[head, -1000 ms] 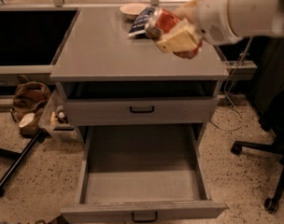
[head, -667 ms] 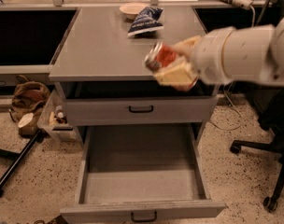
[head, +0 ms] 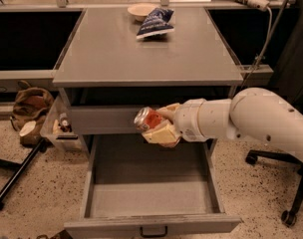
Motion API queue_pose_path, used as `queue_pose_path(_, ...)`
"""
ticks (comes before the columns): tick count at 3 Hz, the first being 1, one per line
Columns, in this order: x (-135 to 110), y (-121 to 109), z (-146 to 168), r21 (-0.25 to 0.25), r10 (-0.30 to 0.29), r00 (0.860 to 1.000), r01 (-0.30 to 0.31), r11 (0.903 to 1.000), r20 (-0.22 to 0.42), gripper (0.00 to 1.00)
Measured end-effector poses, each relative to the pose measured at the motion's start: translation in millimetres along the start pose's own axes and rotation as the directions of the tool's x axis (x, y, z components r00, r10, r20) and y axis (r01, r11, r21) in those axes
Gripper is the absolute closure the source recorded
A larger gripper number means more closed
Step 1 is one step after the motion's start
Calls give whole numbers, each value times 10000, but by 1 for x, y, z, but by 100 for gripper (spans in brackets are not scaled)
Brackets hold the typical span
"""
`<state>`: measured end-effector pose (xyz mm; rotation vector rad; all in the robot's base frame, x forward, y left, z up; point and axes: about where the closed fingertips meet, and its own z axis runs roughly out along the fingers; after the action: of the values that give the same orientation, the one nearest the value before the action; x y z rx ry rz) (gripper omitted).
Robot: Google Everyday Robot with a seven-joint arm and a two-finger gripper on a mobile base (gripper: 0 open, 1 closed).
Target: Place coke can into middle drawer
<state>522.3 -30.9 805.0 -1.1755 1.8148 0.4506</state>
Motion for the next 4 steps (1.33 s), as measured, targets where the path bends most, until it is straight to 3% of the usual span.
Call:
queue_pose_path(1,0,0,0,0,0,10000,0,10000,0,100)
queue_pose_path(2,21,9,15,-27,226,9997,-226,9997,-124,100)
queue_pose_path(3,93,35,52,-101,1141,9923,-1147,9933,-487,100)
queue_pose_path(4,185,73,118,58,2469,9635,-2476,9688,-1037,100)
